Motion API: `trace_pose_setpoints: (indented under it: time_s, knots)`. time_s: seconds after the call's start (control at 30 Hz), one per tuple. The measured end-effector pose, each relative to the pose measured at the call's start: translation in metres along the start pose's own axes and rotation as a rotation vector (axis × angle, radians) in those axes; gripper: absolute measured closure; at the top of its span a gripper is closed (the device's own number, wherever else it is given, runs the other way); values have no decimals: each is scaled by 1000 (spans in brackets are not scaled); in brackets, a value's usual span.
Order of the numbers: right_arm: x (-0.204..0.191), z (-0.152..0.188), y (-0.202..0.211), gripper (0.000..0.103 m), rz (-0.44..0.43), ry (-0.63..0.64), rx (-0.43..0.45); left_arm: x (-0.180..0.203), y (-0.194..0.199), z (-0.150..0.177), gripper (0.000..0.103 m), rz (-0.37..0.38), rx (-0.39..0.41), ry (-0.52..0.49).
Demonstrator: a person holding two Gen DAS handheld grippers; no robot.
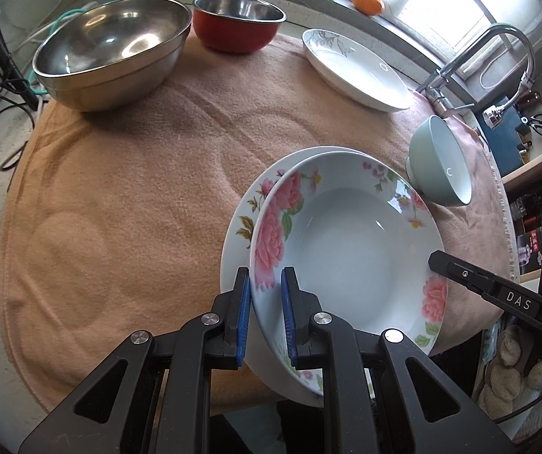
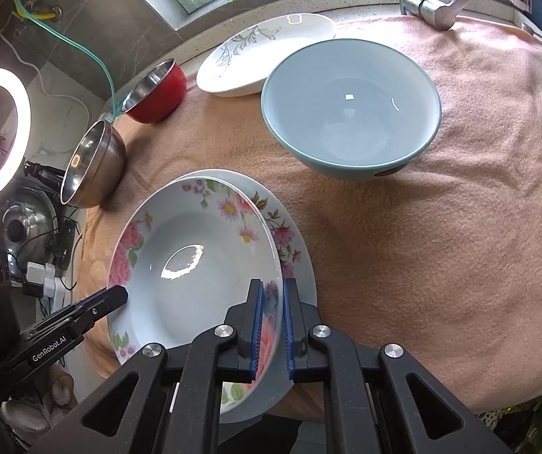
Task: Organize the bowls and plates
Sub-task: 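Carry the rose plate with both tools and lower it onto the pink-blossom plate, then open both tools to release the rose plate on the stack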
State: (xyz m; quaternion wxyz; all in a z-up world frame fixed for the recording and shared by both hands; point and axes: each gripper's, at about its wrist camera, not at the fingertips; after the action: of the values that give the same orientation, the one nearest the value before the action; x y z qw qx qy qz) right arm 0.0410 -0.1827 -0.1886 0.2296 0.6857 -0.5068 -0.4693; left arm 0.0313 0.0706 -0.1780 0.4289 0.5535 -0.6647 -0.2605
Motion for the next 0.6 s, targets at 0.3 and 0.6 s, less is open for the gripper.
trace_pose_setpoints:
  time_s: [0.3,0.6]
  knots:
    - [1,0,-1,94,0,-1,0,2,-1,1,89,-7,1,-14]
    - [0,2,-2,93,8,20,-3,4,-2,2,89,-11,0,-30]
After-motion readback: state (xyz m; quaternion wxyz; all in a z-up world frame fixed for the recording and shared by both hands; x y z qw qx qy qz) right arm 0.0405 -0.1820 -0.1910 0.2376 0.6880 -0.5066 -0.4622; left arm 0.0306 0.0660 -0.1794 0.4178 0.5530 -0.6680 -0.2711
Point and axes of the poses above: each gripper's, at about its wrist camera, not at the fingertips, and y roughly against the way its jaws point, x to its right, z to its underside, and after that the axes turned 12 degrees about x, right-handed
